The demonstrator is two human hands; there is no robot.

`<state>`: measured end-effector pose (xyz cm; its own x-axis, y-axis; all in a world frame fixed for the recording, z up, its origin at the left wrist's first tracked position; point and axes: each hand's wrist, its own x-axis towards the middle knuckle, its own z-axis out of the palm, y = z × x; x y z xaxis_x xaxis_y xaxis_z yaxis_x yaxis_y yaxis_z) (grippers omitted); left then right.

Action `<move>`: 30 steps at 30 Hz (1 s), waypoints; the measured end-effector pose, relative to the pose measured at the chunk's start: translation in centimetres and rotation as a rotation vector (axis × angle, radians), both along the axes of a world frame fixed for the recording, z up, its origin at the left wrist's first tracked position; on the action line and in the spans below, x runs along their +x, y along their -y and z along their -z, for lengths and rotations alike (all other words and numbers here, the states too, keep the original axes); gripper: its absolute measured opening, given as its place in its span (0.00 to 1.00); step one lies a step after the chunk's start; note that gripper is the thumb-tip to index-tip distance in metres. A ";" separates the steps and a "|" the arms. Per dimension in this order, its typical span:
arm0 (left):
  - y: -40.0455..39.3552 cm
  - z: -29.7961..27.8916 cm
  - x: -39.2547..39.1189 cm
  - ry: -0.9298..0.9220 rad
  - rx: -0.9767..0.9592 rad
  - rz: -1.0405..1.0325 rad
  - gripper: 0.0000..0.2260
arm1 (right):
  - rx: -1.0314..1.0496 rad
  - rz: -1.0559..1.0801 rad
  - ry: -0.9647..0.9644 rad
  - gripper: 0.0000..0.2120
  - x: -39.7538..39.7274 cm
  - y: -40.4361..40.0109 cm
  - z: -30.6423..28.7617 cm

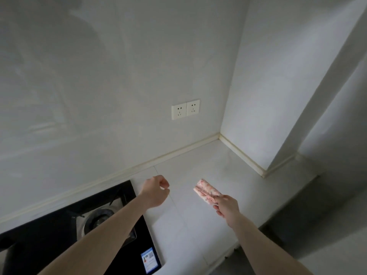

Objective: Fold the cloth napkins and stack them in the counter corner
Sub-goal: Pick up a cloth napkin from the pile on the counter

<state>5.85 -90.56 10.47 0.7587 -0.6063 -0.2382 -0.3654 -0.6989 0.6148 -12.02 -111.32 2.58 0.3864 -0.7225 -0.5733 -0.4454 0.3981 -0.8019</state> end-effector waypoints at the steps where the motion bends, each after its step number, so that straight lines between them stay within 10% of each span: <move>1: 0.8 0.5 0.2 -0.007 0.028 0.007 0.06 | -0.012 0.000 -0.020 0.01 0.5 1.3 0.4; 11: 6.3 4.1 1.6 -0.031 0.208 0.004 0.09 | 0.113 -0.060 -0.083 0.18 4.4 13.8 7.0; 14: 6.8 4.8 2.2 -0.038 0.221 -0.035 0.09 | 0.179 0.019 -0.132 0.04 4.5 16.2 8.3; 19: 7.9 4.7 3.1 -0.020 0.227 -0.064 0.10 | 0.121 0.158 -0.237 0.16 7.3 20.4 11.0; 25: 9.7 3.5 5.0 0.006 0.238 -0.075 0.10 | 0.226 0.276 -0.161 0.02 11.9 24.9 10.9; 30: 11.4 3.4 6.1 0.011 0.237 -0.055 0.10 | 0.255 0.303 0.002 0.18 14.6 26.8 12.6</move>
<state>11.94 -101.92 7.05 0.7924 -0.4922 -0.3604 -0.3288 -0.8422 0.4273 2.54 -138.07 -10.02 0.1788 -0.6384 -0.7487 -0.2751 0.6982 -0.6610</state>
